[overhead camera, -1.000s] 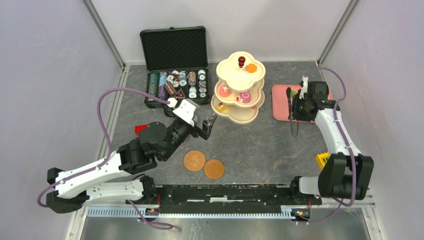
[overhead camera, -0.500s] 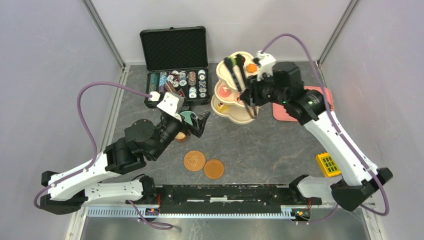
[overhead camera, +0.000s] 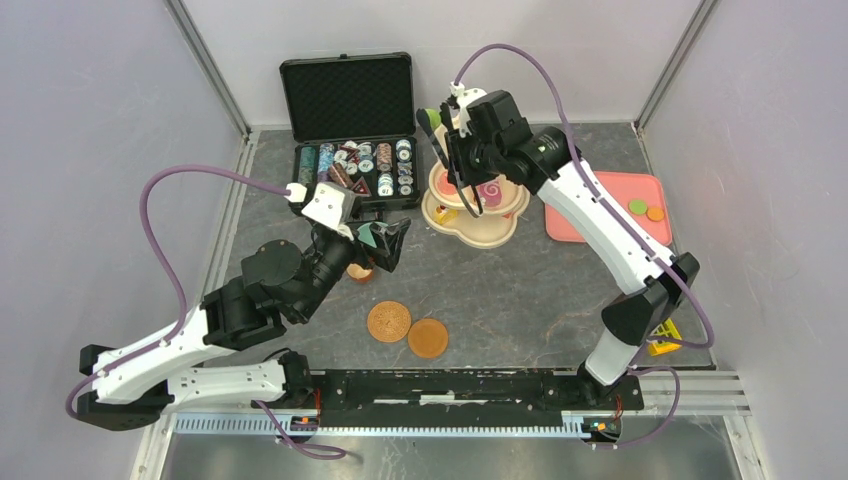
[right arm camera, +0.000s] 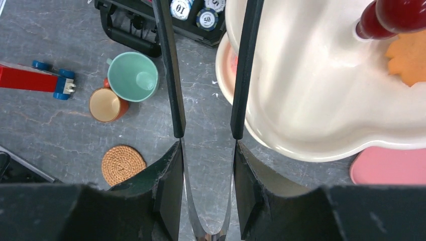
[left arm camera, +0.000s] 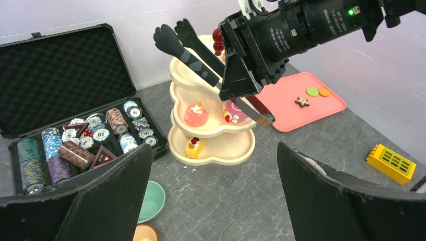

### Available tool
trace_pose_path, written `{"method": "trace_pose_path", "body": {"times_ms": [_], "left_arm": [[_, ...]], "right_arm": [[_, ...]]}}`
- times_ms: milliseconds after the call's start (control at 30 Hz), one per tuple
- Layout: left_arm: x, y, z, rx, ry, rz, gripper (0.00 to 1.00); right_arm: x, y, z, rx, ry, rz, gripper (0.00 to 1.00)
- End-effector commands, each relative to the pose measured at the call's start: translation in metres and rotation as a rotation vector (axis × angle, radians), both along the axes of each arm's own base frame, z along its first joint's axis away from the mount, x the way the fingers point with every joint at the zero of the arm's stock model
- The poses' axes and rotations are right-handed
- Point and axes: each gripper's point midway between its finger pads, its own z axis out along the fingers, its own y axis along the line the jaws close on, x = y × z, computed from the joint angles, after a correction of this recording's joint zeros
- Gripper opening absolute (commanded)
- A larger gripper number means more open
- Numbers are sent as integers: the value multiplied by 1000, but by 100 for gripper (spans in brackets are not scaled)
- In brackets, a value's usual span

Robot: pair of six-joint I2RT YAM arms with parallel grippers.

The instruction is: Serve the afternoon tea

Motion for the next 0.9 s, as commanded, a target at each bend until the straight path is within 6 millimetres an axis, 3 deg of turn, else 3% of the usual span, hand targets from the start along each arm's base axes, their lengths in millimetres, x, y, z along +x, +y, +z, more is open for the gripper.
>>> {"method": "trace_pose_path", "body": {"times_ms": [0,300,633,867], "left_arm": [[2,3,10,-10,-32,19,100],[3,4,6,52,-81,17,100],[3,10,3,76,-102,27,100],[2,13,5,69,-110,30,100]], "right_arm": [[15,-4,16,2,-31,-54,11],[23,-24,0,-72,-18,-136,23],[22,-30,-17,-121,11,-149,30],[22,-31,-15,-129,12,-148,38]]}}
